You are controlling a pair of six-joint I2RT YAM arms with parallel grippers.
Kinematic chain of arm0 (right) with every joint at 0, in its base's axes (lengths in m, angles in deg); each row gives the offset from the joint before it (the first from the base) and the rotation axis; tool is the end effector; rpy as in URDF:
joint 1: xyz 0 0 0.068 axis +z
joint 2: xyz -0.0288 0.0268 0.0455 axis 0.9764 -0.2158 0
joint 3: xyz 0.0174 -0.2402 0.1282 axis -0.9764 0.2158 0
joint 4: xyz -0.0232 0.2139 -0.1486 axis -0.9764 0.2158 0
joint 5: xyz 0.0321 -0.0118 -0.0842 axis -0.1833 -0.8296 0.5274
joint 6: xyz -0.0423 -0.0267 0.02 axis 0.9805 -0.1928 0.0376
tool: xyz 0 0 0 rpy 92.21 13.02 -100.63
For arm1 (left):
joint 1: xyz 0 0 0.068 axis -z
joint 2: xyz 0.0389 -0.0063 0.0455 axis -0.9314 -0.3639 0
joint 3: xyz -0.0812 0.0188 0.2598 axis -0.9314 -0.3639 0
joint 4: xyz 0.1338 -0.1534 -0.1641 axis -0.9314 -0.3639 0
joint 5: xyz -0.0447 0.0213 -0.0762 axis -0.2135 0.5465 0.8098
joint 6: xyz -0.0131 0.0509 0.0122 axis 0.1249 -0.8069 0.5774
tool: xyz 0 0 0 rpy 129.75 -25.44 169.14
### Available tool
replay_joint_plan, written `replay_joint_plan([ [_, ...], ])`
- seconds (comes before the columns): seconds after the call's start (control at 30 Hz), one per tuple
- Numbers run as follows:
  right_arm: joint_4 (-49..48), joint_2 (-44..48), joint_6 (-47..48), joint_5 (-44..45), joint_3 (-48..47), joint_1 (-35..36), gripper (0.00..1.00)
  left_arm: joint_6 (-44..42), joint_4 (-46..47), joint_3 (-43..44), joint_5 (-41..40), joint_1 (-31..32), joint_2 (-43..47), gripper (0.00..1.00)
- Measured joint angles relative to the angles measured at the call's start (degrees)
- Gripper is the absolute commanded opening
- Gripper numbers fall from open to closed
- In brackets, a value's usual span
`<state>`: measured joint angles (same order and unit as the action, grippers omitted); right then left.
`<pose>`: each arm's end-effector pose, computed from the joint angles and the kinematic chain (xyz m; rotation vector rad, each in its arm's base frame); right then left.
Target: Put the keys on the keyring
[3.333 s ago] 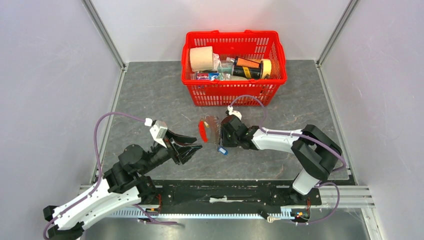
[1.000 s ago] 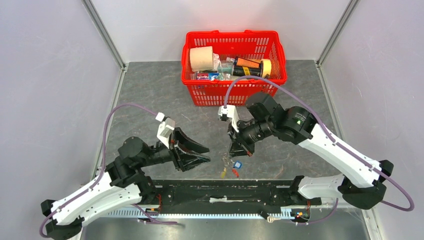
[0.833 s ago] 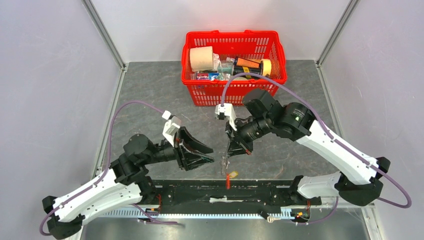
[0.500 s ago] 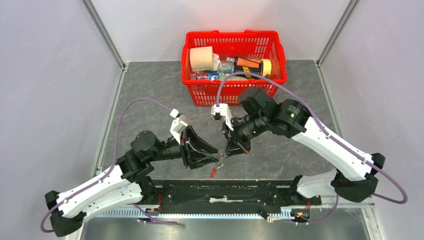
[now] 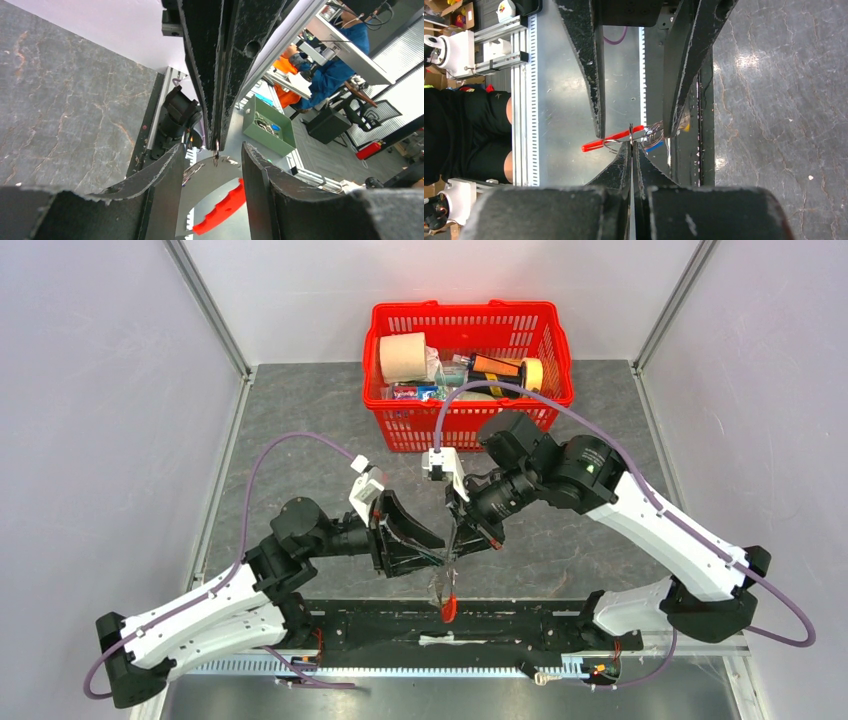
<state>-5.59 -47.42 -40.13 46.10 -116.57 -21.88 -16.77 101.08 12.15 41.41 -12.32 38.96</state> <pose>0.1150 0.2099 0.4341 -1.5638 1.9558 1.2628 0.0797 -0.1529 0.3468 0.8163 1.4770 -1.6308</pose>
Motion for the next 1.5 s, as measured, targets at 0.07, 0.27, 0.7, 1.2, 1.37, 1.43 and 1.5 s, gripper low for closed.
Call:
replay_joint_plan([
  [0.07, 0.37, -0.44, 0.00, -0.02, 0.00, 0.13, 0.00, 0.44, 0.83, 0.00, 0.44, 0.00, -0.48, 0.50],
  [0.27, 0.57, -1.07, 0.00, 0.07, 0.00, 0.48, 0.00, 1.36, 2.58, 0.00, 1.14, 0.00, -2.01, 0.39],
  [0.7, 0.59, -0.22, 0.00, 0.26, 0.00, 0.48, 0.00, 1.44, 2.99, 0.00, 2.38, 0.00, -2.80, 0.40],
  [1.2, 0.59, 2.08, 0.00, 0.22, 0.00, 0.57, 0.00, 2.08, 4.22, 0.00, 2.38, 0.00, -2.91, 0.43],
  [1.37, 0.61, 2.08, 0.02, 0.24, 0.02, 0.87, 0.00, 2.32, 4.85, 0.00, 2.40, 0.00, -3.21, 0.39],
  [1.43, 0.61, 2.08, 0.02, 0.26, 0.02, 0.87, 0.00, 2.38, 5.11, 0.00, 2.45, 0.00, -3.21, 0.35],
  [1.5, 0.61, 2.08, 0.02, 0.31, 0.02, 0.87, 0.00, 2.51, 5.20, 0.00, 2.62, 0.00, -3.21, 0.28],
])
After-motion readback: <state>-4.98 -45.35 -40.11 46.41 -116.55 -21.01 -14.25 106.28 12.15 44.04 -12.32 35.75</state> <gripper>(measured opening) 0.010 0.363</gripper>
